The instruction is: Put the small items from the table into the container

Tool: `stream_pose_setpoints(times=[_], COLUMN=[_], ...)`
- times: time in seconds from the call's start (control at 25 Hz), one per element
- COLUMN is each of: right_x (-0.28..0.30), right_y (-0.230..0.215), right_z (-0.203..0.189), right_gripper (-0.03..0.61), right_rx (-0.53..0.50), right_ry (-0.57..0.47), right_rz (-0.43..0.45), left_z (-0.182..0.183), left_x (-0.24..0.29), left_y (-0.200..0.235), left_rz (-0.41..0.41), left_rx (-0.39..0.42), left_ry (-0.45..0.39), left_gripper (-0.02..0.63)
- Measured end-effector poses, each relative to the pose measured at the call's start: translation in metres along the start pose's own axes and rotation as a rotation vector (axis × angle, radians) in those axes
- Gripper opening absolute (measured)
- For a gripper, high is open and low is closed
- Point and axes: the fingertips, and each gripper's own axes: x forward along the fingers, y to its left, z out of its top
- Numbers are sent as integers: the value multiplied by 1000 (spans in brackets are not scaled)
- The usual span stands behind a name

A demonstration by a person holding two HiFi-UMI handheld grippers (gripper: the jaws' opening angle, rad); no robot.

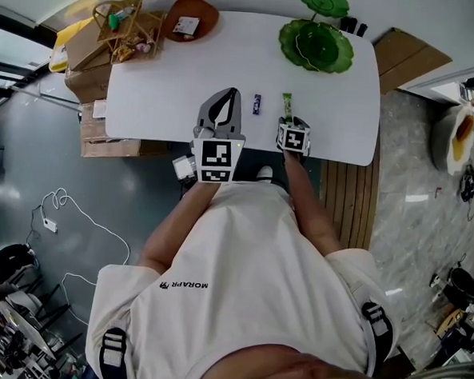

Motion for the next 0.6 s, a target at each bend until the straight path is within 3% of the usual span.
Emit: stream_pose_setpoints(times=[0.6], right_x=[8], right_y=[-5], right_z=[-7], right_gripper=[98], right_rx=[-55], right_ry=[5], right_rz=[-45], left_z=[-1], left_x=[-3], left_y=[-4], left_rz=[1], left_rx=[29], left_ry=[3], left_gripper=[5])
